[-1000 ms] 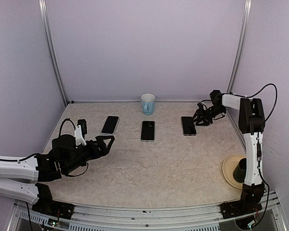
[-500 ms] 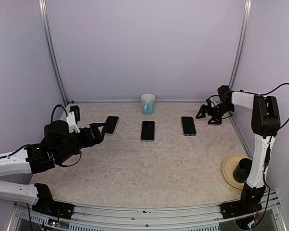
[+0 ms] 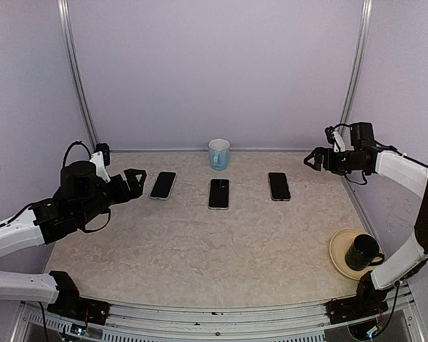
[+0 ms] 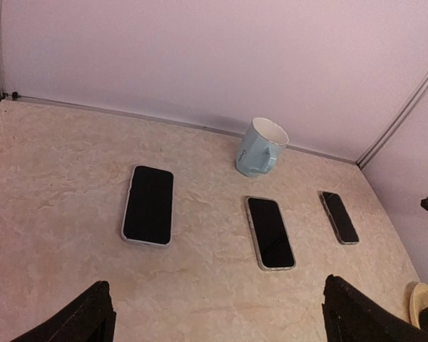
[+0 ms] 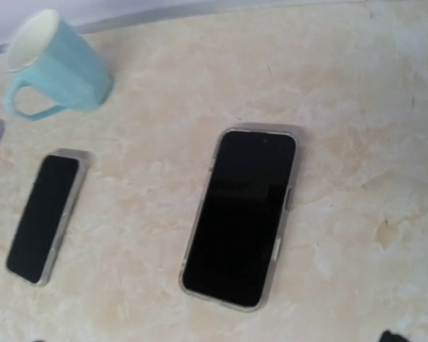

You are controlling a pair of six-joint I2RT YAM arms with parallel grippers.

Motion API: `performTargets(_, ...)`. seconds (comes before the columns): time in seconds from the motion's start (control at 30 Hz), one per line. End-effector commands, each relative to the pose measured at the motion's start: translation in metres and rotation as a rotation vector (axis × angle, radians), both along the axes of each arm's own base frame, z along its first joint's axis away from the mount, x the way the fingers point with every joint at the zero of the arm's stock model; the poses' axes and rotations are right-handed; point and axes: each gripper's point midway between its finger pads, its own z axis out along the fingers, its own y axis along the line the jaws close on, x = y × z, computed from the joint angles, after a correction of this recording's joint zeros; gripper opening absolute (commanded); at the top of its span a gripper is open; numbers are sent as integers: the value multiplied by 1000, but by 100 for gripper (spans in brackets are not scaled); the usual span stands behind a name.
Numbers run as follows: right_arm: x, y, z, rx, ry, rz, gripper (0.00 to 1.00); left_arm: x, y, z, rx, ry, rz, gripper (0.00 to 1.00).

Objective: Put the phone into the phone case
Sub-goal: Reset both arms

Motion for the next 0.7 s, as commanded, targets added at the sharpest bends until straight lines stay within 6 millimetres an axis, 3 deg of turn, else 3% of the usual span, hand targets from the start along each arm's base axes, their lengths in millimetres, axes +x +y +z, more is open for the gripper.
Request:
performTargets(0.0, -26, 3, 51, -13, -265, 26, 100, 6, 11, -2, -9, 6, -21, 99)
performTargets(0.23, -88, -3, 95, -28, -554, -17, 100, 18, 28, -4, 6, 18, -8, 99)
performTargets(0.43, -128, -25, 92, -107, -640, -127, 100, 24, 39, -2, 44, 37, 8, 99)
performTargets(0.67, -150, -40, 76, -108, -607, -210, 100, 23, 43, 4, 46, 30, -1, 99)
